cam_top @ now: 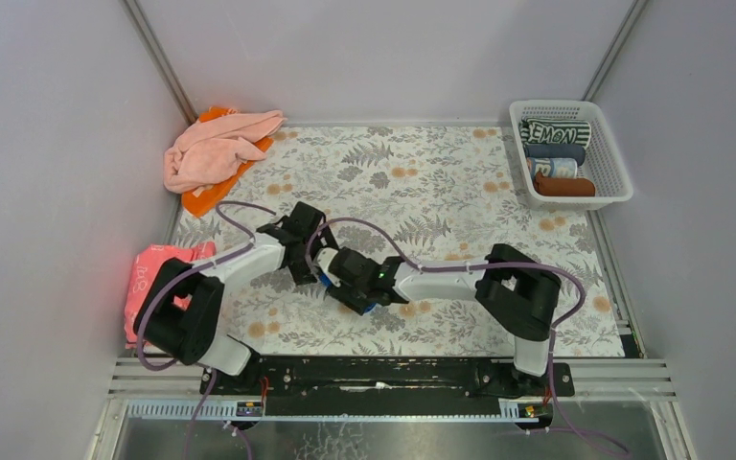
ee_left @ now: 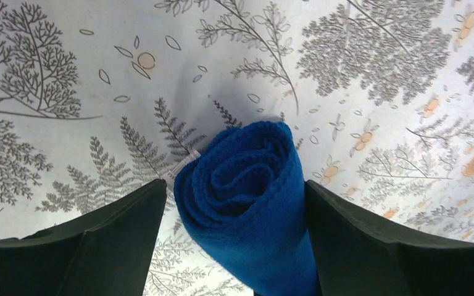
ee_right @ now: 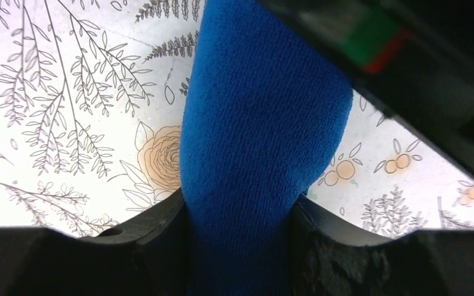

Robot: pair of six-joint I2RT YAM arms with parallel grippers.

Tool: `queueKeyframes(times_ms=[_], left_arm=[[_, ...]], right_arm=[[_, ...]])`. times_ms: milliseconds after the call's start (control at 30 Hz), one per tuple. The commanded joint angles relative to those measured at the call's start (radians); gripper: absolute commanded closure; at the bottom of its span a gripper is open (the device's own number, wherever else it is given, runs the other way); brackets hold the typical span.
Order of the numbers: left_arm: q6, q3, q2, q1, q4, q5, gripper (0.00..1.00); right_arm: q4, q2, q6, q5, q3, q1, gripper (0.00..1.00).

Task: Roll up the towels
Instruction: Pick up the towel at the center of the board.

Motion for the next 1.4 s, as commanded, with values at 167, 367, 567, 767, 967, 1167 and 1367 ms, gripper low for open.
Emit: queueKeyframes(times_ms=[167,367,567,767,967,1167,1367], left_arm=[[-0.102,-0.091,-0.171,-0.017,0.036,0.006,0.17],[-0.105,-0.121,-0.089,-0.032,0.095,0.031,0.28],[-0.091,-0.138,-0.033,-0.040,0.123,0.024,0.44],[-0.094,-0.144,-0.014,-0.053,0.127,0.022,0.48],[-0.099,-0.151,-0.037,-0.055,0.128,0.022,0.48],[-0.094,-0.126,-0.080,-0.056,0.098,-0.012,0.40],[-0.039,-0.037,-0.137,0.007,0.024,-0.058,0.26]], right_arm=[[0.021,0.001,0.155,-0.288,-0.136,-0.082,0.54],[0.017,0.005,0.180,-0.264,-0.115,-0.086,0.50],[-0.046,0.009,0.166,-0.138,-0.033,-0.078,0.28],[-0.065,0.064,0.146,-0.099,0.050,-0.064,0.22],[-0.070,0.116,0.167,-0.054,0.074,-0.062,0.30],[-0.098,0.102,0.161,-0.082,0.043,-0.063,0.55],[-0.135,0.000,0.156,-0.108,-0.030,-0.064,0.72]])
